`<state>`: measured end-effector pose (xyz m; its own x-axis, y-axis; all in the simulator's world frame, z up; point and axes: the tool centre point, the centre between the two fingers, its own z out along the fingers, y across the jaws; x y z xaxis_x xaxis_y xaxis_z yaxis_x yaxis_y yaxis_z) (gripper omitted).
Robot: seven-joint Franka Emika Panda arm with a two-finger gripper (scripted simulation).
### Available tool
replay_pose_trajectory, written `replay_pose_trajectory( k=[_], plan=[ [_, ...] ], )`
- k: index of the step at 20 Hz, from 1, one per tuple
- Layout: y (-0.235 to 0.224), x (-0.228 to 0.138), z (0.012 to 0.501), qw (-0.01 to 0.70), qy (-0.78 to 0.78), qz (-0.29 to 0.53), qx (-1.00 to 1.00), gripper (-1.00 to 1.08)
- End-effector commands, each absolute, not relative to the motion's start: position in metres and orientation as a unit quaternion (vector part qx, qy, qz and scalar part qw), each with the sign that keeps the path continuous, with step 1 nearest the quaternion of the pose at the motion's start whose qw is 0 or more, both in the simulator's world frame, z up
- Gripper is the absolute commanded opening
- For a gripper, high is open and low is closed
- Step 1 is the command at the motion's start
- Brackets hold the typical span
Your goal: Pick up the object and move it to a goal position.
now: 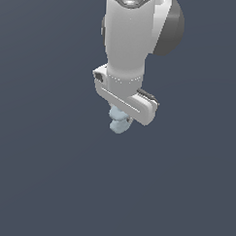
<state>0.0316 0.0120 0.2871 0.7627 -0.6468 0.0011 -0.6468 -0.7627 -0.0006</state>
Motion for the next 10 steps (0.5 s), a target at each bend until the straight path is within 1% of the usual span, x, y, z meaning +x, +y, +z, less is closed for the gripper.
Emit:
replay_pose_trajectory(
  k=[1,5,10],
  plan=[
    [0.015,0.03,0.312,0.0,0.345,0.0,-0.939,-1.0],
    [0.02,0.03,0.343,0.0,0.345,0.0,-0.939,-1.0],
    [0.023,0.03,0.368,0.0,0.344,0.0,-0.939,-1.0]
  ],
)
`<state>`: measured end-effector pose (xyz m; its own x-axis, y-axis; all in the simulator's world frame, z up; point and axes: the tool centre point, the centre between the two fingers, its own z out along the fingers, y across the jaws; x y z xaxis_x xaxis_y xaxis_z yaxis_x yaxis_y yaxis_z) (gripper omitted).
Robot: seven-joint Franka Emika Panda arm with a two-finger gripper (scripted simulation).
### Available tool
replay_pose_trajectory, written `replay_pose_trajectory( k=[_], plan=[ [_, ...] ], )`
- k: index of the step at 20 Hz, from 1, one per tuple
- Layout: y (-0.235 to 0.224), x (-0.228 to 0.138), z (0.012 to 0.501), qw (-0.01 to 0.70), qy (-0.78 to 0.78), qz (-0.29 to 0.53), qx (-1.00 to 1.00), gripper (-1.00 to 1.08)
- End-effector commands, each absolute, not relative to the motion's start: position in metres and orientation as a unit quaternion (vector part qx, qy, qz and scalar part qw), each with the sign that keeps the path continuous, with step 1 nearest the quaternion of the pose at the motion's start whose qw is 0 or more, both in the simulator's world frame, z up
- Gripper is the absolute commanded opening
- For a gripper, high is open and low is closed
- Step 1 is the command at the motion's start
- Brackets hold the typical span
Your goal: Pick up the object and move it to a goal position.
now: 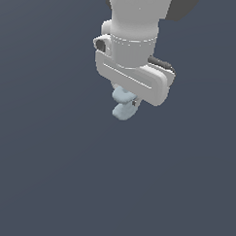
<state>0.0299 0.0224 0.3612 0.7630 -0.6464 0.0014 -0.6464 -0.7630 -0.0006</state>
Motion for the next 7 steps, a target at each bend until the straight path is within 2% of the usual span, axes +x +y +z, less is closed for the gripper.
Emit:
replay_pose_trajectory(
  k=[1,7],
  plan=[
    [0.0238,0.0299,0.3709,0.0,0.344,0.0,-0.939,-1.0],
    [0.0251,0.0309,0.3785,0.0,0.344,0.0,-0.939,-1.0]
  ],
)
